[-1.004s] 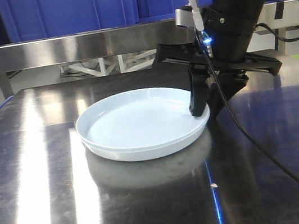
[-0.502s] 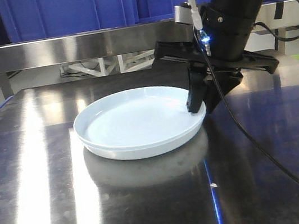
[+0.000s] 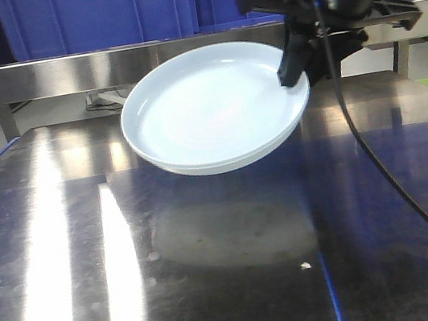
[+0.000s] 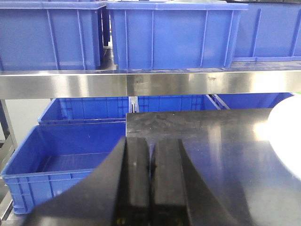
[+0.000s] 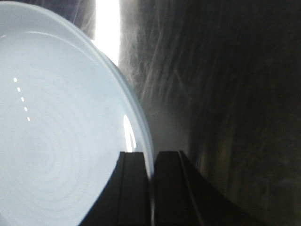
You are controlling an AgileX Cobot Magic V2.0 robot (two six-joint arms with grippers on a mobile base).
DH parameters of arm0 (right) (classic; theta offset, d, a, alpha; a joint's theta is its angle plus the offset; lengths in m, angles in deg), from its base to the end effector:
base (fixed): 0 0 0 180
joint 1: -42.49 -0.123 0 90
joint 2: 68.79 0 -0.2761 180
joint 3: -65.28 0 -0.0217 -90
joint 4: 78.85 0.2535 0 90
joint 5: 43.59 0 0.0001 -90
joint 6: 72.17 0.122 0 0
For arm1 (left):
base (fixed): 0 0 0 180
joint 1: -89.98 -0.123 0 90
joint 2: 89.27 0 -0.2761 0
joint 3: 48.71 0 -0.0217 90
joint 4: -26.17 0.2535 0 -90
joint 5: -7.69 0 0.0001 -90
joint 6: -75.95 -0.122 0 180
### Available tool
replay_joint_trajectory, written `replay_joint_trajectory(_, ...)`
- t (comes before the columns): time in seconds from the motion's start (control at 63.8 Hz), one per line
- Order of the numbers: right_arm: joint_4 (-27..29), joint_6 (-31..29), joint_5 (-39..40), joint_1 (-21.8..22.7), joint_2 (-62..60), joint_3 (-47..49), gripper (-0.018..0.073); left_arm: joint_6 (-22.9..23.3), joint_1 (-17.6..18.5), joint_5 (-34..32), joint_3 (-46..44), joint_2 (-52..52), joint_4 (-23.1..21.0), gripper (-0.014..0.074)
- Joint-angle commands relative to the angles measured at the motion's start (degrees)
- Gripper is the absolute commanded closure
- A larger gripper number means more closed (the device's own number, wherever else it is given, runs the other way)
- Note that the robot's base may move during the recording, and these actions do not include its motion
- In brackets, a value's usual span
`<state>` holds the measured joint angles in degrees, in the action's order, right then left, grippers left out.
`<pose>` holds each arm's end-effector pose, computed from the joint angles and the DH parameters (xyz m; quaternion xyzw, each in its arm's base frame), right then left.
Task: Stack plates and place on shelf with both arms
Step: 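Lift the stacked plates with the right gripper and raise them high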
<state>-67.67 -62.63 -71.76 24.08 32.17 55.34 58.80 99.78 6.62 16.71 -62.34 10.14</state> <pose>0.3545 0.1298 0.2327 -0.0079 0.9346 0.1550 0.3200 0.1282 -0.0215 0.2564 0.0663 0.7121 -0.0510 0.6970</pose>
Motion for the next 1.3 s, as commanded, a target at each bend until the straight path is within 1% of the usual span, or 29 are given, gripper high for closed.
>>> replay_joint_trajectory(0.0, -0.27, -4.38, 10.28, 0.53, -6.37, -2.84, 0.0511, 0.12, -0.03, -4.56, -1.64, 0.21, -0.09, 0.0516)
replay_joint_trajectory(0.11, -0.30, -8.48, 16.80, 0.53, -11.02, -9.13, 0.0511, 0.12, -0.03, -4.56, -1.64, 0.21, -0.09, 0.0516)
replay_joint_trajectory(0.267, -0.30, -8.63, 21.71, 1.82, -16.17, -15.38, 0.0511, 0.12, -0.03, -4.56, -1.64, 0.21, -0.09, 0.0516)
replay_joint_trajectory(0.439, -1.68, -8.63, 23.41, 3.63, -22.10, -20.58, 0.0511, 0.12, -0.03, -4.56, -1.64, 0.21, -0.09, 0.0516)
replay_joint_trajectory(0.706, -2.29, -8.49, 26.51, 3.62, -34.01, -28.31, 0.0511, 0.12, -0.03, -4.56, -1.64, 0.21, -0.09, 0.0516)
replay_joint_trajectory(0.91, -2.79, -8.49, 27.03, 3.62, -42.69, -32.61, 0.0511, 0.12, -0.03, -4.56, -1.64, 0.21, -0.09, 0.0516)
replay_joint_trajectory(1.16, -2.79, -8.49, 33.22, 3.62, -53.24, -38.42, 0.0511, 0.12, -0.03, -4.56, -1.64, 0.21, -0.09, 0.0516)
replay_joint_trajectory(1.286, -2.79, -8.49, 34.00, 3.62, -57.59, -41.14, 0.0511, 0.12, -0.03, -4.56, -1.64, 0.21, -0.09, 0.0516)
